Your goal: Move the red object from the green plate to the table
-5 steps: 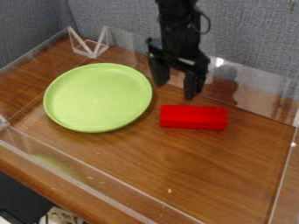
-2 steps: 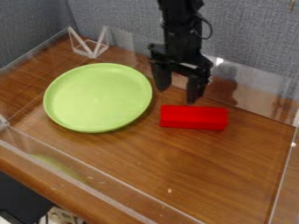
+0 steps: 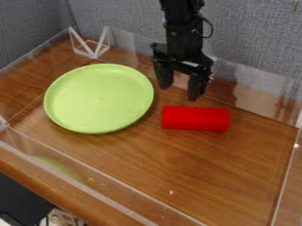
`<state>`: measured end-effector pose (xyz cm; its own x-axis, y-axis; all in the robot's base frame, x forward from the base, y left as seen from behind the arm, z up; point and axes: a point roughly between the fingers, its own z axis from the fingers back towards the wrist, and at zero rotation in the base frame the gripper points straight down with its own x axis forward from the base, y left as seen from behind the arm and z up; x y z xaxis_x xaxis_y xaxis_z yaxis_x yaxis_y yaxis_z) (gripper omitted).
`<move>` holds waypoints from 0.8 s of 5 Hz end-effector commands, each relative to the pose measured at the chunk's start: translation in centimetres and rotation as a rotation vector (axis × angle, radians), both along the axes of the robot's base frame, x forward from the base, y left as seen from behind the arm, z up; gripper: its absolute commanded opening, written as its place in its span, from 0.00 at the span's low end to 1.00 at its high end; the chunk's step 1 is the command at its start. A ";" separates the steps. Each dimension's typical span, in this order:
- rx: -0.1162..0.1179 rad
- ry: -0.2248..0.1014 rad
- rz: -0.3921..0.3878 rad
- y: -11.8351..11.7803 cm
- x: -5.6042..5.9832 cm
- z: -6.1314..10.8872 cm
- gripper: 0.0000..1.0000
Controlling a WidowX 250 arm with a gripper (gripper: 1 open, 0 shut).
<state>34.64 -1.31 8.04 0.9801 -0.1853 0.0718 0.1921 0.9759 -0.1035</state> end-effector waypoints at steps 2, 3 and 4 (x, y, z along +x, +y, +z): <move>0.015 -0.043 0.093 1.3 2.0 1.5 1.00; 0.019 -0.034 0.163 2.4 2.1 1.5 1.00; 0.018 -0.038 0.226 3.2 2.1 2.0 1.00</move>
<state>35.97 1.27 7.75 0.9992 0.0216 0.0328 -0.0186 0.9959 -0.0890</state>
